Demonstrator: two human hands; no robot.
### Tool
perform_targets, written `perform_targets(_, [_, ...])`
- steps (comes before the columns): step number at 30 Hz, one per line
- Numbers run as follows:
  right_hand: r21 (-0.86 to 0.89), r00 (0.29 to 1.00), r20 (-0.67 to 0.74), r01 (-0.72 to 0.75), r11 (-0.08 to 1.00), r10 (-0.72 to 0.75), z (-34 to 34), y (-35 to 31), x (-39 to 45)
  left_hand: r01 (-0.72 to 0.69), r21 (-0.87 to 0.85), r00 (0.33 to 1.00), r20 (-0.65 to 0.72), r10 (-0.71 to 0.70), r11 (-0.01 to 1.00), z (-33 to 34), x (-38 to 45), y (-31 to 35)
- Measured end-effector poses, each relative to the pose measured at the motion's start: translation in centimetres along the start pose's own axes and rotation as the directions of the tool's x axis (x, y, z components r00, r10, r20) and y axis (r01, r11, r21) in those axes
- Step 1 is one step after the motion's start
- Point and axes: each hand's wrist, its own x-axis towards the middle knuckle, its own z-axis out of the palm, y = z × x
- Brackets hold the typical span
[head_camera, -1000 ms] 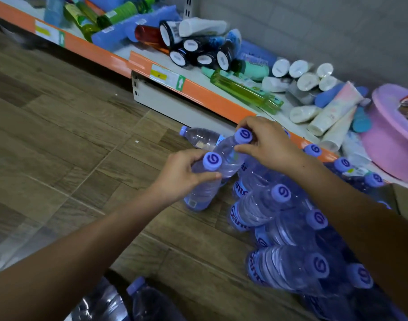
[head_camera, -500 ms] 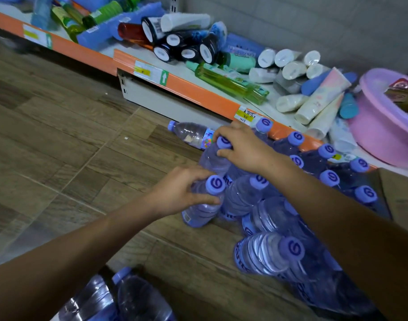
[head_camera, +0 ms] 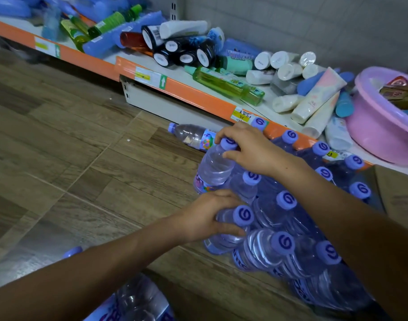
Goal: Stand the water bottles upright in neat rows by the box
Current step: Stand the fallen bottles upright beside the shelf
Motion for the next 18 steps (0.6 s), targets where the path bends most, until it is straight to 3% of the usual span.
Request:
perform_targets(3, [0.002, 1.000, 0.009, 0.019, 1.000, -0.019, -0.1, -0.3, 0.0, -0.039, 0.026, 0.998, 0.042, 0.038, 0.999, -0.3, -0.2, 0.3])
perform_targets(18, [-0.058, 0.995, 0.100, 0.028, 0.998, -0.022, 1.6, 0.0, 1.4, -0.072, 0.152, 0.976, -0.194, 0.102, 0.986, 0.4, -0.4, -0.1])
